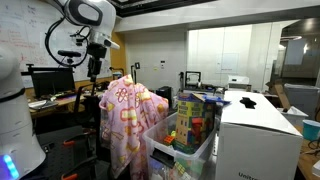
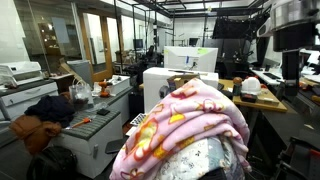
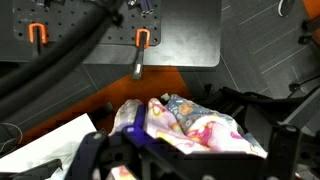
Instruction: Place the pink fleece blanket on the clear storage bin
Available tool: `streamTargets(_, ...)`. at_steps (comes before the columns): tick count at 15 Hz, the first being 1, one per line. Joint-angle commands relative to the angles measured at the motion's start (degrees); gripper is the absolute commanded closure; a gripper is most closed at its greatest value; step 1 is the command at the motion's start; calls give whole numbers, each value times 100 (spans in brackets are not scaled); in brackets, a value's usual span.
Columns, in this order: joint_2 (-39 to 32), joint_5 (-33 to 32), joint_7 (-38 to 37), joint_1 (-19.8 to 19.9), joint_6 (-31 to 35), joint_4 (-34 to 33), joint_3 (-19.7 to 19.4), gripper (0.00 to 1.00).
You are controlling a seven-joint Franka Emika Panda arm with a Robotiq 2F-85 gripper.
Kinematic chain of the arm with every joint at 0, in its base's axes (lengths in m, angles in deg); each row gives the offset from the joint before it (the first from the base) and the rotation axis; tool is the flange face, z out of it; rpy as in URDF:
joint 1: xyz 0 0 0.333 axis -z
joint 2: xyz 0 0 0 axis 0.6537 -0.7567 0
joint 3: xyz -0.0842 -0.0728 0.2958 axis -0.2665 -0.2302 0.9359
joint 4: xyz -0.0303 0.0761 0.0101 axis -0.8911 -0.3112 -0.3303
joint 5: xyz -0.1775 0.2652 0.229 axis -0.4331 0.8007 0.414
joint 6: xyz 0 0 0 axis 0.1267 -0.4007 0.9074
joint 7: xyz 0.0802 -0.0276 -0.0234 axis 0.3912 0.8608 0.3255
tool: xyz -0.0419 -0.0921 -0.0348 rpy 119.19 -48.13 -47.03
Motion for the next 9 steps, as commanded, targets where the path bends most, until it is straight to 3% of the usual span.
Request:
streamTargets(1, -59, 7, 172, 78, 41, -22, 14, 0)
streamTargets(4, -292, 39, 352, 104, 355, -49, -25, 0)
streamTargets(9, -1141, 140, 719, -44, 1906, -106, 34, 0)
